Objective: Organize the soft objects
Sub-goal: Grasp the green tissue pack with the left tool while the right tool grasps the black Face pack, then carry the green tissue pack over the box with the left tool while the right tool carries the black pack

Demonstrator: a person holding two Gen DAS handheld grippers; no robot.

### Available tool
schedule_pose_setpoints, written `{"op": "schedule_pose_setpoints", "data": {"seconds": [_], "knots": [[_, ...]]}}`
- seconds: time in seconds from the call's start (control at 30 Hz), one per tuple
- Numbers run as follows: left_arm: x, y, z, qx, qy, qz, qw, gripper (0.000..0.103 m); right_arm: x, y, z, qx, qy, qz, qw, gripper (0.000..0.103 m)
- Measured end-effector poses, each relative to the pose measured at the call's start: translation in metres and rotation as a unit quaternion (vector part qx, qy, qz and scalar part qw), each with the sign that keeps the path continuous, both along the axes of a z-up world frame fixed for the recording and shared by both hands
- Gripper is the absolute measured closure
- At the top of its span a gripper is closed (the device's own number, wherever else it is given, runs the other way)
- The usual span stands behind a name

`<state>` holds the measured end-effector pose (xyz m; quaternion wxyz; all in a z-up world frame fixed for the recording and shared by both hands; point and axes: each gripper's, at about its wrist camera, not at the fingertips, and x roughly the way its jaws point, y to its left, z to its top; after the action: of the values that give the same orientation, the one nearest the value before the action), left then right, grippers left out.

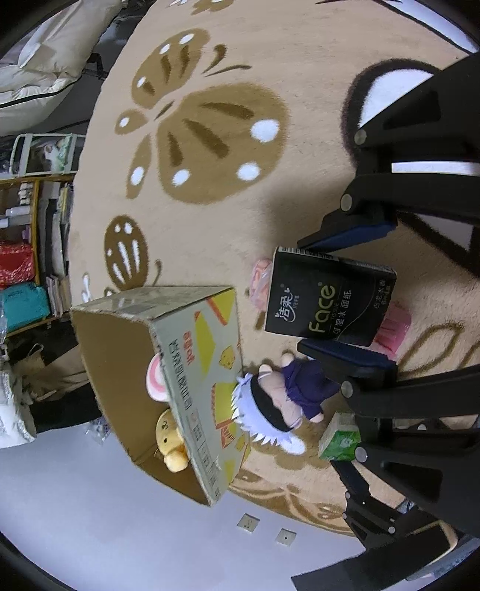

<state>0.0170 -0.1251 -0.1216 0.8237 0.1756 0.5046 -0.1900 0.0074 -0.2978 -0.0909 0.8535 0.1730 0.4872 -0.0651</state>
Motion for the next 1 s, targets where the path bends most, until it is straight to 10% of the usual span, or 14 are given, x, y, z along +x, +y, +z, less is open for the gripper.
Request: {"op": "schedule_pose_setpoints", "data": {"seconds": [1.0], "knots": [[0.031, 0.055, 0.105, -0.049, -0.209, 0.092, 0.9725, 0.051, 0.01, 0.015, 0.075, -0.131, -0.109, -0.004, 0.985, 0.053]]}}
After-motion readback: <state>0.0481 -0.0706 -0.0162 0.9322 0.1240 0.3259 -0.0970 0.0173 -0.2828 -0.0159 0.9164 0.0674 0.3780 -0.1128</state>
